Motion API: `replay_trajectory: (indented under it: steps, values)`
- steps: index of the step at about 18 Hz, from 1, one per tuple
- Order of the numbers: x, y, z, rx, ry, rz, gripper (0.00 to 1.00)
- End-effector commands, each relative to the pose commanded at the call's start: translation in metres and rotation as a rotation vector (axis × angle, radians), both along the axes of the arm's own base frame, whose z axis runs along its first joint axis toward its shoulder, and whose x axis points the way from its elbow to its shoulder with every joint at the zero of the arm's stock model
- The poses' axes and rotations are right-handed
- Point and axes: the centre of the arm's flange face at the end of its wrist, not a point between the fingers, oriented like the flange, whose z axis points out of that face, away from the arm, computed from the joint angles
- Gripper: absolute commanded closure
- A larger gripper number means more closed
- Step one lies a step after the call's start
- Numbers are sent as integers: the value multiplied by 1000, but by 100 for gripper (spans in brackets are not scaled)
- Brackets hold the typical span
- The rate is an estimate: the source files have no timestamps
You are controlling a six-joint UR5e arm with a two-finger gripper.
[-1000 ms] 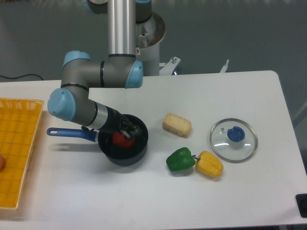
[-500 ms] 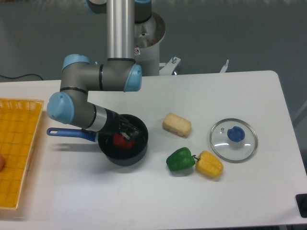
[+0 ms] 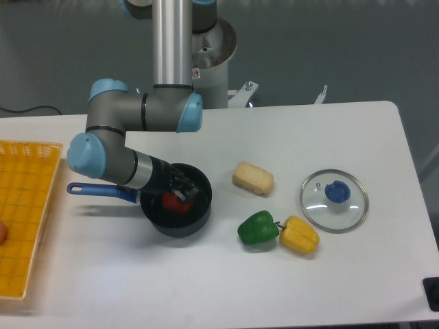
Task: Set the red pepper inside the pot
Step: 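Press the pepper down into the saucepan and open the gripper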
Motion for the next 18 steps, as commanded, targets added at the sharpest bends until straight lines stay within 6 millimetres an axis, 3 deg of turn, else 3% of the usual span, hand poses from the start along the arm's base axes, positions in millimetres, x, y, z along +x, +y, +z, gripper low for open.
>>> replay_trajectory:
  steps: [4, 13, 16, 18]
  values:
    - [-1, 0, -2, -12, 14, -5, 67]
    - [-2, 3, 8, 7, 17, -8, 64]
    - [-7, 6, 23, 36, 22, -3, 36]
    - [-11, 10, 33, 71, 7, 7, 2]
